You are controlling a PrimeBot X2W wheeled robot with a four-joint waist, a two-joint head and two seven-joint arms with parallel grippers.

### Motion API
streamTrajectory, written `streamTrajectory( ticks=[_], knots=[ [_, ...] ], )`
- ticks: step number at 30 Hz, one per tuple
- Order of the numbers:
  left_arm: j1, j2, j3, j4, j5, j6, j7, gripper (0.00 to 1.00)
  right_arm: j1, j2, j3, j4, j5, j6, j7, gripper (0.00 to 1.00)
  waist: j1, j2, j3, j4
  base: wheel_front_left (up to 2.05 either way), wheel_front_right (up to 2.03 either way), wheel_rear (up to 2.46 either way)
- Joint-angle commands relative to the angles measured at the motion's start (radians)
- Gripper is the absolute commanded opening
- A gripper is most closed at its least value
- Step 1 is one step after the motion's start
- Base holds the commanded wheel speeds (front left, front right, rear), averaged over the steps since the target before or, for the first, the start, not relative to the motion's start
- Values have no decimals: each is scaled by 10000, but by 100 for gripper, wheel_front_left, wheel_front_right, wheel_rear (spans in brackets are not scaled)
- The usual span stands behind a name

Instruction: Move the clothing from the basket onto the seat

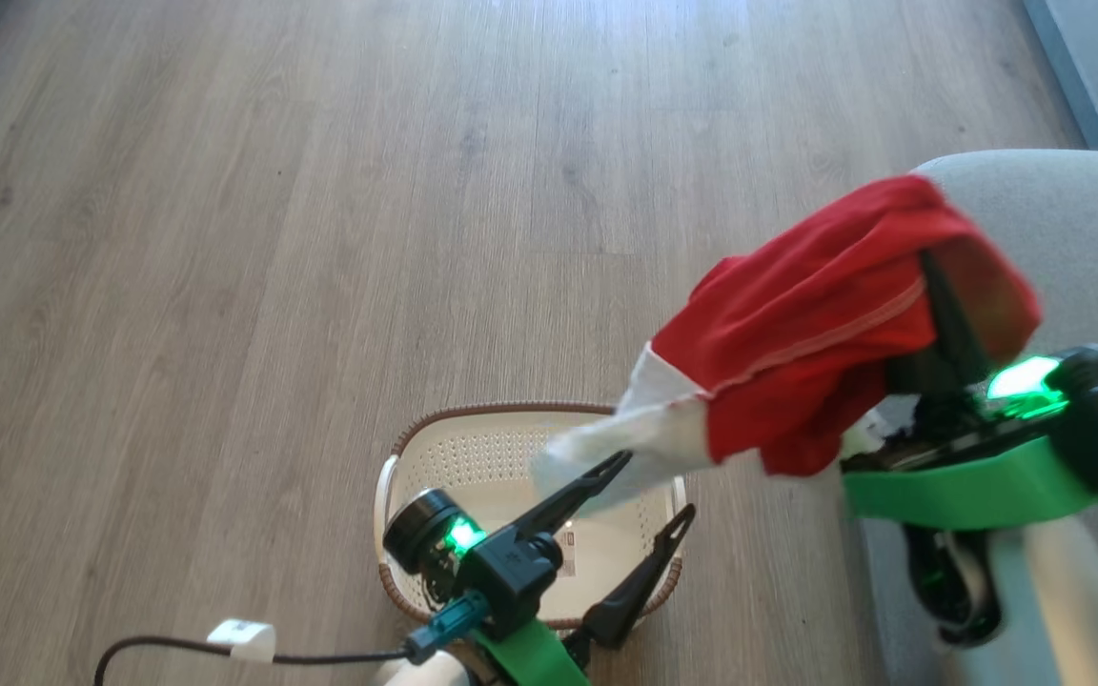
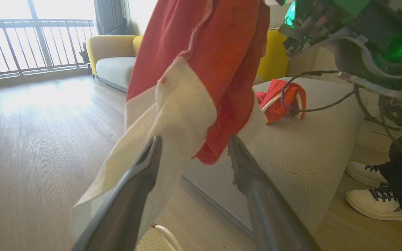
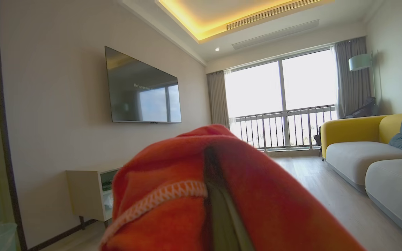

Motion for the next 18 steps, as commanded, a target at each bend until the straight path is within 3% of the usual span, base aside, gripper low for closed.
streamTrajectory(
  ticks=[1, 18],
  knots=[
    [-179, -61, 462, -232, 82, -11, -47, 100, -565, -148, 38, -423, -43, -2, -65, 0, 0, 0, 10, 3, 0, 0, 0],
    [227, 32, 741, 103, 232, -11, -47, 100, -775, -585, -1009, -594, -47, -2, -65, 0, 0, 0, -3, -233, 0, 0, 0]
  ],
)
